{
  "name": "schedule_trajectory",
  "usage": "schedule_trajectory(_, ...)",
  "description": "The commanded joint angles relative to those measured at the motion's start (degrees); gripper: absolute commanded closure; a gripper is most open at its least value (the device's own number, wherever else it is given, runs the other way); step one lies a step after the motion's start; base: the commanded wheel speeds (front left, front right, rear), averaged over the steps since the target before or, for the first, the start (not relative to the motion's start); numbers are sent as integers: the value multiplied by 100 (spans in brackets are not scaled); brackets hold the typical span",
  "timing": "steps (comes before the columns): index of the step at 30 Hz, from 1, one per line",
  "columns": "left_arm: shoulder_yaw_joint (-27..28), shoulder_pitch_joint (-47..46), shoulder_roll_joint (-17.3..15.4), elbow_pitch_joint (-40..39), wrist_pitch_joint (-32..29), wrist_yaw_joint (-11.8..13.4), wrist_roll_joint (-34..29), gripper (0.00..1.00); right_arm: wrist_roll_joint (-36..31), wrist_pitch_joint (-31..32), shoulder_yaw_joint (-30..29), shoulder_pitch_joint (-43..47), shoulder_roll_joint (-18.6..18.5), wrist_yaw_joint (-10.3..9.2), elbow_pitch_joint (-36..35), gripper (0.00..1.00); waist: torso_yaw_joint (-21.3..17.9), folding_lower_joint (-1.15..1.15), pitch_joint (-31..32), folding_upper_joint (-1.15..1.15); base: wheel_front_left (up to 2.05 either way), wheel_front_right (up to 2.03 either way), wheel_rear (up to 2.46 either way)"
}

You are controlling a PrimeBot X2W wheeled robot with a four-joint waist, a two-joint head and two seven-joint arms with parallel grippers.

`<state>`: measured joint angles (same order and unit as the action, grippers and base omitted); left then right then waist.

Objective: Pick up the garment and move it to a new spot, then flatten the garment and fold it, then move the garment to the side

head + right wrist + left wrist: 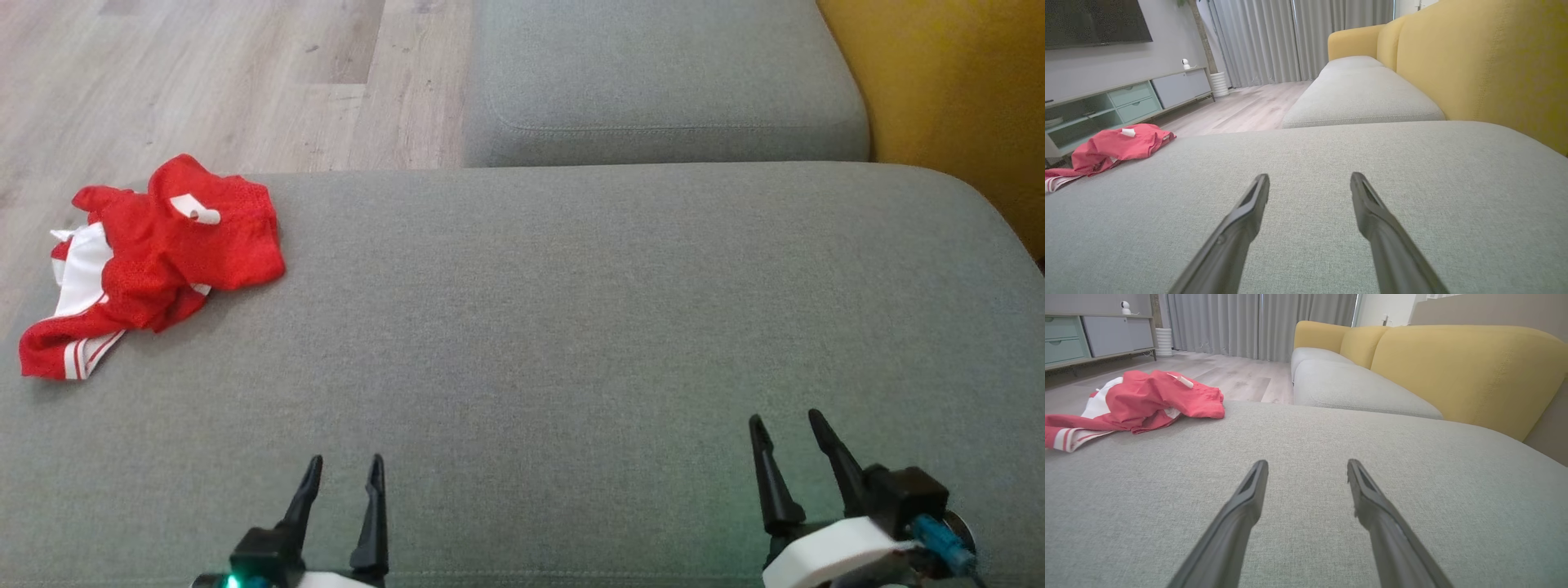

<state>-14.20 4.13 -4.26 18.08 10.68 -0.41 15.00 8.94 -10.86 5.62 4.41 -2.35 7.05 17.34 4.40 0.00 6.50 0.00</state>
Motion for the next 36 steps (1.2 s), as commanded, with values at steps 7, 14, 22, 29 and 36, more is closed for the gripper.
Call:
schedule_trajectory(7, 47, -94, -73, -243, 112, 122, -459, 0, -536, -140, 231, -122, -53, 44, -142, 0, 12, 0, 67, 0, 0, 0, 0)
schedule_trajectory(14, 85, -37, -107, -276, 42, 161, -390, 0, -526, -128, 227, -99, -53, 44, -101, 0, 16, 0, 92, 0, 0, 0, 0)
schedule_trajectory(22, 94, 12, -146, -311, 11, 201, -320, 0, -477, -117, 221, -74, -53, 44, -71, 0, 29, 0, 111, 0, 0, 0, 0)
schedule_trajectory(29, 86, 21, -172, -342, -11, 234, -275, 0, -468, -123, 212, -87, -53, 44, -60, 0, 22, 0, 101, 0, 0, 0, 0)
schedule_trajectory(36, 72, 17, -190, -352, -40, 264, -244, 0, -466, -137, 188, -96, -53, 44, -70, 0, 22, 0, 94, 0, 0, 0, 0)
